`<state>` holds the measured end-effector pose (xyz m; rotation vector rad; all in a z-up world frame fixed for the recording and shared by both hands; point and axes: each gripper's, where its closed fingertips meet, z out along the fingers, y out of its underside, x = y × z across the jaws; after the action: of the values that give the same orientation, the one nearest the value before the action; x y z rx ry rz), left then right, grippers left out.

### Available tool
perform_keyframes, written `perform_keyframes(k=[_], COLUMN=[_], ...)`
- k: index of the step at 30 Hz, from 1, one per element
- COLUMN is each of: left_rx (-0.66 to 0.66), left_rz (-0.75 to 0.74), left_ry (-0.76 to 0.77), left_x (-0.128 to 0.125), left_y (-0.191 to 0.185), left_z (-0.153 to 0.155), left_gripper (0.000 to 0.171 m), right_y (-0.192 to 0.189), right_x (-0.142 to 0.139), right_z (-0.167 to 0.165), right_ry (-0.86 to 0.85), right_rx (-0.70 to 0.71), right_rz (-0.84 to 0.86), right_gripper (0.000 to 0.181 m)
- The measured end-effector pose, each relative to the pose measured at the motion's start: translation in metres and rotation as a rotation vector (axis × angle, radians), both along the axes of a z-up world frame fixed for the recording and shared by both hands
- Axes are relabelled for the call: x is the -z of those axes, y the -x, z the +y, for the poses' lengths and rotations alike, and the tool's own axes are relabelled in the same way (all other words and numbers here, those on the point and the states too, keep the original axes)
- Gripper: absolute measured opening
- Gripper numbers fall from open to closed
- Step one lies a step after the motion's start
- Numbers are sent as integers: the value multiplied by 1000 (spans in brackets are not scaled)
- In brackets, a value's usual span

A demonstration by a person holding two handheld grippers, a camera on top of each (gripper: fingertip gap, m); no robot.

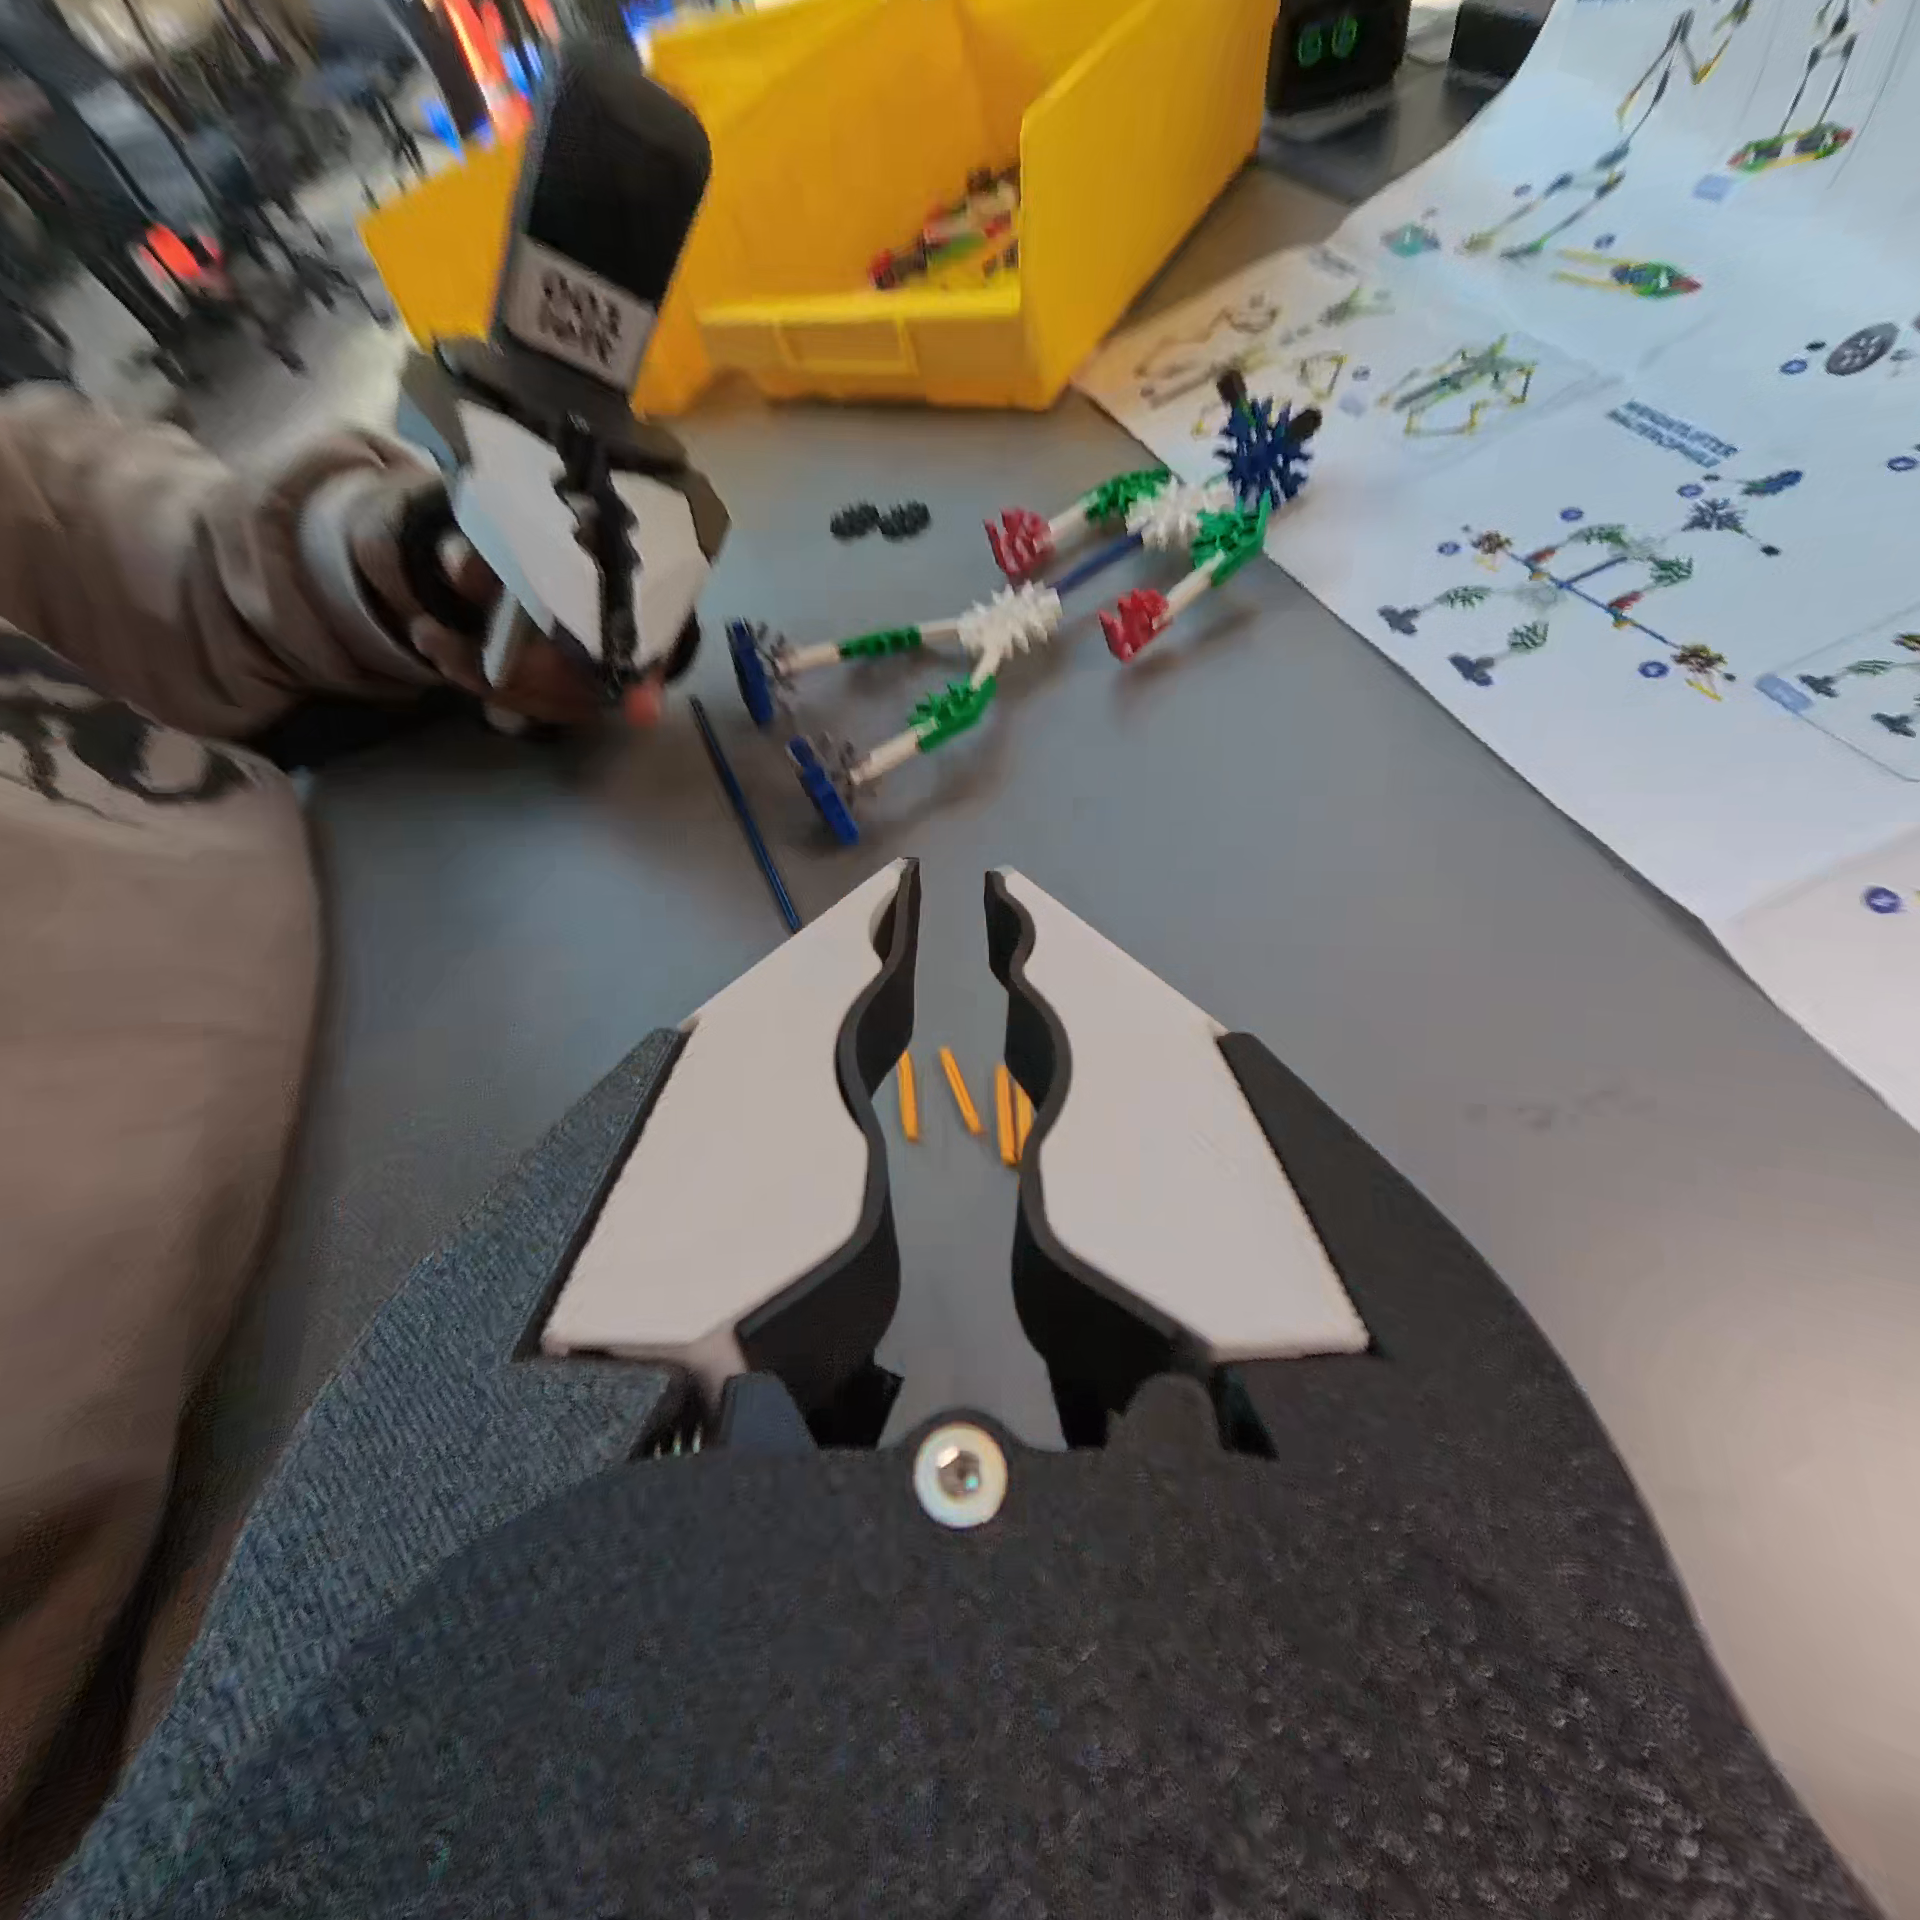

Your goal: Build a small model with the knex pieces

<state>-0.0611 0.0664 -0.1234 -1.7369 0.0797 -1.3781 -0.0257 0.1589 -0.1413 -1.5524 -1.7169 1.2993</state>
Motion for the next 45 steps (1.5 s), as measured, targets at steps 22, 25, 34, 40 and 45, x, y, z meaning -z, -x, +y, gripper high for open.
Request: perform_keyframes(k=[22,25,34,40,45], left_rx=[3,0,-20,-115,-207], left_rz=[120,139,206,307,542], left_ry=[-13,-8,-29,-125,-223], left_x=[11,14,17,8,11], left_y=[-4,-5,-5,6,14], left_z=[-1,0,3,5,10], left_gripper=[2,2,2,2,2], right_y=[-19,-19,-16,5,20], right_x=[78,79,76,36,14], right_z=[-27,-28,-29,-27,-29], right_ry=[-406,-438,-450,-331,-182], right_rx=[-229,-225,-214,-110,-35], right_rz=[-309,-315,-297,-94,28], right_gripper=[3,2,1,1,1])
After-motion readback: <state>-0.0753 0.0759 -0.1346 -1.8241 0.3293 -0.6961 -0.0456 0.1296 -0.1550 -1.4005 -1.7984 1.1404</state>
